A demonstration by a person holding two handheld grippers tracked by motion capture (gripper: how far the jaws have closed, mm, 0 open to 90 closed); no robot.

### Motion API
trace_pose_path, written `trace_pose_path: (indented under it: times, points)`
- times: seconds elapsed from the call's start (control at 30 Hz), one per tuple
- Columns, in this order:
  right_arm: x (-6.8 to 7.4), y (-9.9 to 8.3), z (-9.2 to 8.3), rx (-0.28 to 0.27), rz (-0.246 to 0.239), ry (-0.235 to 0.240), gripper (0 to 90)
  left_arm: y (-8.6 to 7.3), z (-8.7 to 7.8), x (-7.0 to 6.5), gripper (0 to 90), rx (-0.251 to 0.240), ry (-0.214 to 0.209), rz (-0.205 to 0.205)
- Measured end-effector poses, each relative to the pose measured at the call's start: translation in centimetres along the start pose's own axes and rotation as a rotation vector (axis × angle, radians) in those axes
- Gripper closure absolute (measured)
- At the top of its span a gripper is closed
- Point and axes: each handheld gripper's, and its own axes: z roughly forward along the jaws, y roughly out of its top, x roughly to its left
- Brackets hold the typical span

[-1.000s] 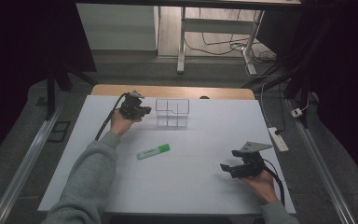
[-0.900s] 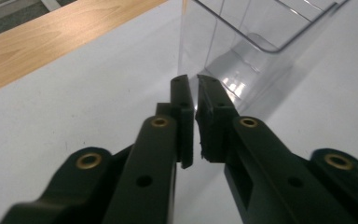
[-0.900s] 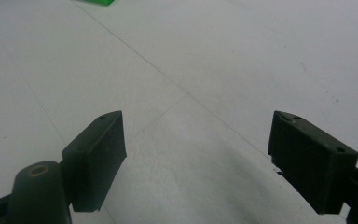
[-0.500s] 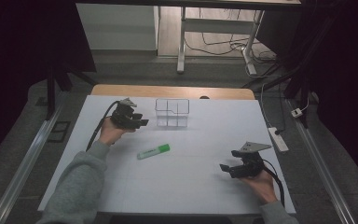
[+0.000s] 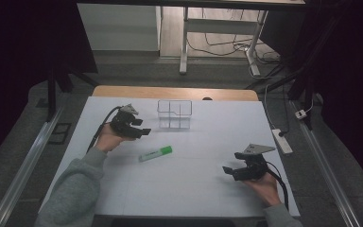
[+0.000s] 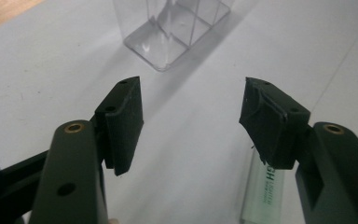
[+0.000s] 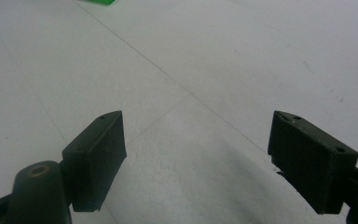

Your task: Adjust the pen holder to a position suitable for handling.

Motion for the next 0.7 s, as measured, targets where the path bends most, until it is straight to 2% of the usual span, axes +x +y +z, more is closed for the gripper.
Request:
trace_pose_path:
  times: [0.17,0.33,0.7]
  points:
    - [0.0,0.0,0.0,0.003,0.000,0.000,18.6,0.3,0.0,-0.9,37.1,0.023,-0.013,0.038]
    - [0.0,0.0,0.0,0.005,-0.001,-0.001,18.6,0.6,0.0,-1.6,36.6,0.026,-0.026,0.057]
    - [0.1,0.0,0.1,0.009,-0.002,0.003,18.4,1.0,0.3,-2.5,34.9,0.049,-0.039,0.077]
